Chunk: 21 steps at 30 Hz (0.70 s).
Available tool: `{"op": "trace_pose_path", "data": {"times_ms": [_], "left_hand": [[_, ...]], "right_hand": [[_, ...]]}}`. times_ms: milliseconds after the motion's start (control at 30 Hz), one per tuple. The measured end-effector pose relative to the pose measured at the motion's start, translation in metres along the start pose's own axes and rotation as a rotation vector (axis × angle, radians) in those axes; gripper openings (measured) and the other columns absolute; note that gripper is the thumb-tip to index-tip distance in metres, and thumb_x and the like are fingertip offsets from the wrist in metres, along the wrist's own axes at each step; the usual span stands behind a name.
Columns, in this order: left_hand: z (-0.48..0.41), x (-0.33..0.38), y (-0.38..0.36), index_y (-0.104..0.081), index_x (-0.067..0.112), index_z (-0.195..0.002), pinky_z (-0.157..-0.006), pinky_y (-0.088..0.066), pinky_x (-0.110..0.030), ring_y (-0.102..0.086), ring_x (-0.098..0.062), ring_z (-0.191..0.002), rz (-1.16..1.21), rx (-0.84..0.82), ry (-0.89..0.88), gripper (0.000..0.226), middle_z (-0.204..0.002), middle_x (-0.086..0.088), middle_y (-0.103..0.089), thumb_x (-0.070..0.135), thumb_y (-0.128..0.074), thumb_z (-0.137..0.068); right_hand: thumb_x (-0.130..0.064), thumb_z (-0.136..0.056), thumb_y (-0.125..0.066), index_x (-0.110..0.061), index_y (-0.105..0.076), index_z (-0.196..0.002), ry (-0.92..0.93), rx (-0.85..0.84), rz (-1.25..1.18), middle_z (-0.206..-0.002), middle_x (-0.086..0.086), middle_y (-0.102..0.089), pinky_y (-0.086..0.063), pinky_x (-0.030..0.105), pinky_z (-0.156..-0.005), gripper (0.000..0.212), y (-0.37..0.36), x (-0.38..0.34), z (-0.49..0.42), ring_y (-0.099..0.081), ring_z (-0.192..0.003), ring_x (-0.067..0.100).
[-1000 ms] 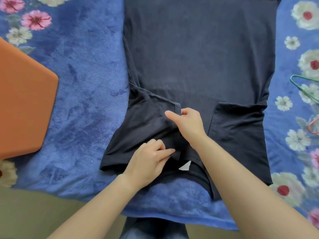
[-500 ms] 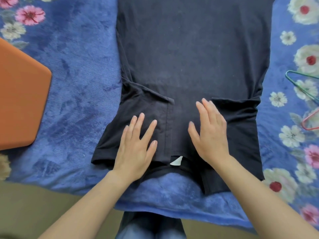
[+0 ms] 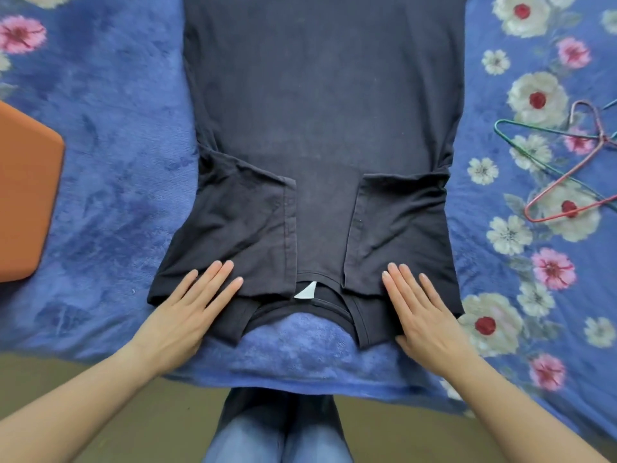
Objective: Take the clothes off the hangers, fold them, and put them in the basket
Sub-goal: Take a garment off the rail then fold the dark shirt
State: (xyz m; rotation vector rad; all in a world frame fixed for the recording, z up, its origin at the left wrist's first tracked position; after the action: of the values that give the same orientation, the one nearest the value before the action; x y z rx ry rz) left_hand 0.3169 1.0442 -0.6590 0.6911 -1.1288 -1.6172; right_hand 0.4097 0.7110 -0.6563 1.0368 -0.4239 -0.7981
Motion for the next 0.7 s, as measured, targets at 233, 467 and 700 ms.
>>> {"op": "trace_pose_path", "data": {"times_ms": [233,467,700], "left_hand": [[-0.026,-0.007,0.017,-0.038,0.018,-0.149,-0.118,-0.009,-0.041,-0.003,-0.016,-0.15,0.019,-0.095,-0.035,0.083,-0.157,-0.009,-0.032,0.007,-0.018,-0.069],[-0.029,0.005,0.071,-0.062,0.03,-0.127,-0.117,-0.019,-0.019,-0.034,-0.003,-0.139,0.494,-0.351,0.072,0.038,-0.142,0.018,-0.05,0.032,-0.036,-0.099],[0.016,0.072,0.064,-0.057,0.019,-0.072,-0.07,-0.041,-0.029,-0.053,-0.015,-0.071,0.829,-1.001,0.252,0.028,-0.076,0.003,-0.058,0.045,-0.065,-0.079]], "right_hand": [[0.008,-0.078,-0.038,-0.022,-0.041,-0.147,-0.091,0.054,-0.433,-0.155,0.002,-0.035,-0.015,0.027,-0.119,0.076,0.027,0.002,-0.043,-0.028,-0.146,0.02],[-0.006,-0.085,-0.045,-0.014,-0.053,-0.07,-0.295,-0.244,-0.738,-0.065,-0.003,-0.057,-0.033,0.035,-0.061,0.019,0.074,0.027,-0.035,-0.049,-0.067,0.023],[-0.023,-0.082,-0.06,-0.02,-0.056,-0.08,-0.348,-0.956,-0.59,-0.096,0.001,-0.061,-0.039,0.022,-0.062,0.006,0.054,0.009,0.033,-0.054,-0.088,0.02]]}}
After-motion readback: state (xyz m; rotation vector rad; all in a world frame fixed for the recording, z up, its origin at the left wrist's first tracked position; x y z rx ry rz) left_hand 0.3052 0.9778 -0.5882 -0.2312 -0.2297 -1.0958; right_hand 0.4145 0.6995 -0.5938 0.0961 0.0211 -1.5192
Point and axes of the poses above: each hand's wrist, its own z-axis away from the middle knuckle, its own y-axis out of the back of the hand, x = y × z, the point moved 7 cm from there along -z, towards the middle knuckle
